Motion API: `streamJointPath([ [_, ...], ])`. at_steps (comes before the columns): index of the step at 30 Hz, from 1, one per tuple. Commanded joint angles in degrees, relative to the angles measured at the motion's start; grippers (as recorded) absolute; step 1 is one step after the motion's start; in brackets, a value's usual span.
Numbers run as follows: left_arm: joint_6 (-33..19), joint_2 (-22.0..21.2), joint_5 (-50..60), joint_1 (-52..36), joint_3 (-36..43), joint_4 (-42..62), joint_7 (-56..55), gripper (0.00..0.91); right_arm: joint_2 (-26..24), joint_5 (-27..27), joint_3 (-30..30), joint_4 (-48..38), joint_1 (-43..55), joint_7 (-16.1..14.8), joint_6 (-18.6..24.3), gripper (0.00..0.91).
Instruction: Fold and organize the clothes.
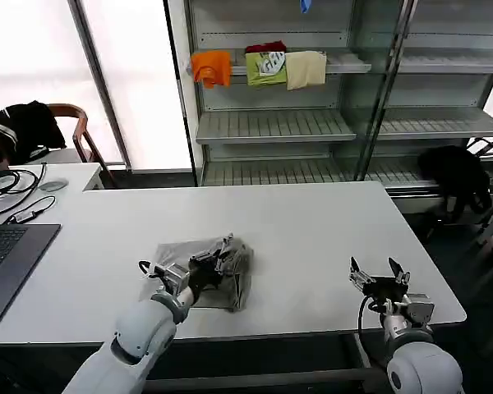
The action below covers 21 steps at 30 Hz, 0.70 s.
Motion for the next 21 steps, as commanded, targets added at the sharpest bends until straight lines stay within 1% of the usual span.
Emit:
streamJointPath([
  [1, -0.1, -3.1, 0.81, -0.41, 1.95, 3.2, 0.28, 0.907, -0.23, -0.23, 0.14, -0.13, -0.78, -0.04, 0.12, 0.907],
  [8, -0.1, -5.11, -11.99, 0.92, 1.36, 0.44, -1.5, 0.907, -0.68, -0.27, -0.71, -1.24, 0.57, 0.07, 0.23, 0.907],
  [11, -0.01, -5.57, -23.63, 1.46, 0.08, -2.75, -4.84, 0.907, -1.02, -0.27, -1.42, -1.47, 1.75, 0.22, -0.08, 0.907],
  [14, 0.05, -5.52, -31.44, 1.39, -2.66, -6.61, -9.41, 0.907, -1.42, -0.23, -2.37, -1.72, 3.11, 0.42, -0.61, 0.907],
  [15, 0.06, -5.17, -35.27, 1.05, -4.3, -8.87, -12.77, 0.907, -1.66, -0.23, -3.03, -1.91, 3.79, 0.51, -0.71, 0.907],
  [16, 0.03, -4.8, -35.35, 0.98, -5.15, -9.6, -13.11, 0.907, -1.79, -0.2, -3.47, -2.08, 4.09, 0.53, -0.7, 0.907],
  [19, 0.04, -1.47, -37.49, 0.77, -10.82, -11.0, -16.11, 0.907, -2.11, -0.16, -5.43, -2.84, 5.74, 0.67, -0.74, 0.907],
  [21, 0.1, 1.57, -37.47, 1.24, -15.05, -10.73, -16.6, 0.907, -2.07, -0.03, -6.43, -3.41, 6.59, 0.7, -0.73, 0.907],
])
